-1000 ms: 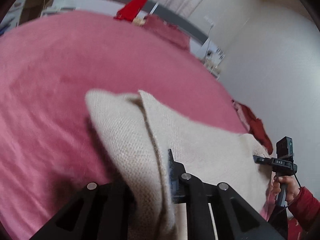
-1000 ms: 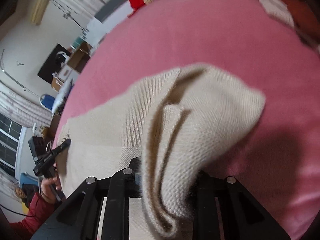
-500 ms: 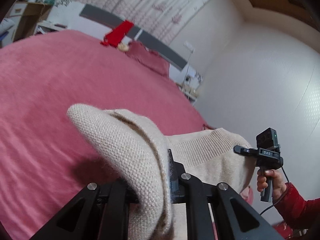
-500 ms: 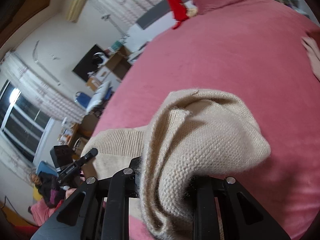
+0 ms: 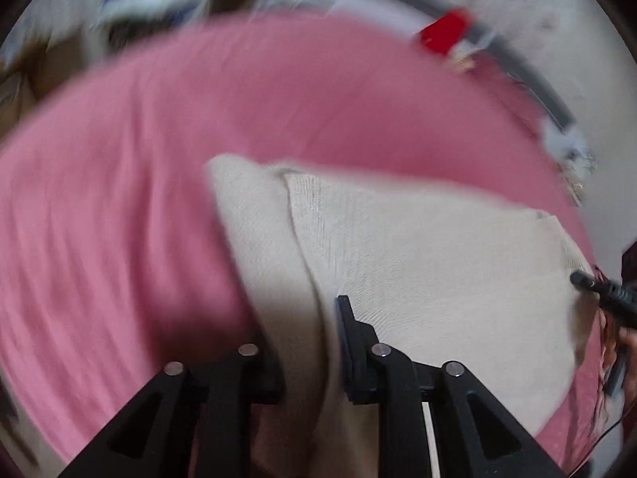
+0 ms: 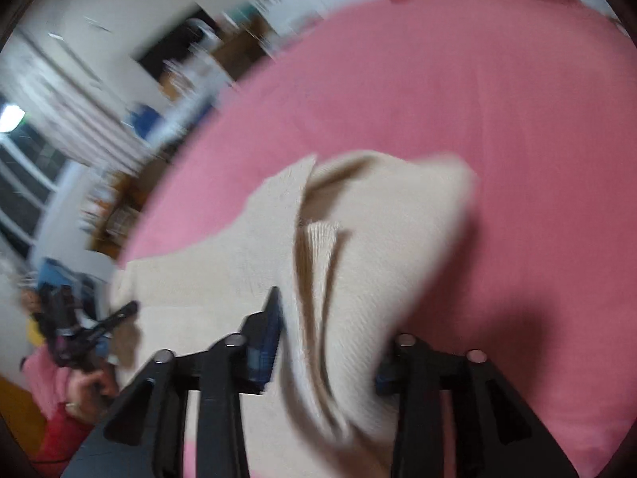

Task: Fold clothes
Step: 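Lower the fold onto the sweater and open both tools to release it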

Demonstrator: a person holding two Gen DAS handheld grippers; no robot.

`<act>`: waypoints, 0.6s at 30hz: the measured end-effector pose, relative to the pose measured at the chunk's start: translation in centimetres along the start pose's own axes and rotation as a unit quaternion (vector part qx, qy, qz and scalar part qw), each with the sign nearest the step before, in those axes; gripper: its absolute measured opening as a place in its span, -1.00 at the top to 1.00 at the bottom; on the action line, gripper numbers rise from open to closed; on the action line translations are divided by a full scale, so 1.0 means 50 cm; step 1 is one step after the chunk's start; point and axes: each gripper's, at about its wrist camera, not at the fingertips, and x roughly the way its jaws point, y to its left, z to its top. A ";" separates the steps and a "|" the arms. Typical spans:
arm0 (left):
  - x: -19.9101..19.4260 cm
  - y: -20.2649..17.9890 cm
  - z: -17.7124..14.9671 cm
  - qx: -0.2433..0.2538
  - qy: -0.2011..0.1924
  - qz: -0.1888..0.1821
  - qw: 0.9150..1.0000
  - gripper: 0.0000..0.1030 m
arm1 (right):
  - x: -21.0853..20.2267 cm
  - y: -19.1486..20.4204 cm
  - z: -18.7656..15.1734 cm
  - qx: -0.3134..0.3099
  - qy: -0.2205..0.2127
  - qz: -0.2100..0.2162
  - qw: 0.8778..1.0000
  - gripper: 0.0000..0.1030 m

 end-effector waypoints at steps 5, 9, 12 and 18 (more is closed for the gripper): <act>-0.031 0.048 -0.010 -0.051 -0.022 -0.031 0.998 0.54 | 0.002 -0.093 -0.007 0.103 -0.036 0.086 0.990 0.01; -0.125 0.045 -0.019 -0.055 -0.101 0.070 0.991 0.62 | -0.079 -0.159 0.017 0.148 -0.079 0.079 0.983 -0.31; -0.181 0.008 -0.037 -0.073 -0.189 0.075 0.976 0.62 | -0.099 -0.181 0.026 0.153 -0.071 0.093 0.981 -0.32; -0.069 -0.154 -0.057 0.041 -0.142 -0.059 0.987 0.59 | 0.017 -0.157 0.041 0.177 0.012 0.163 0.970 -0.12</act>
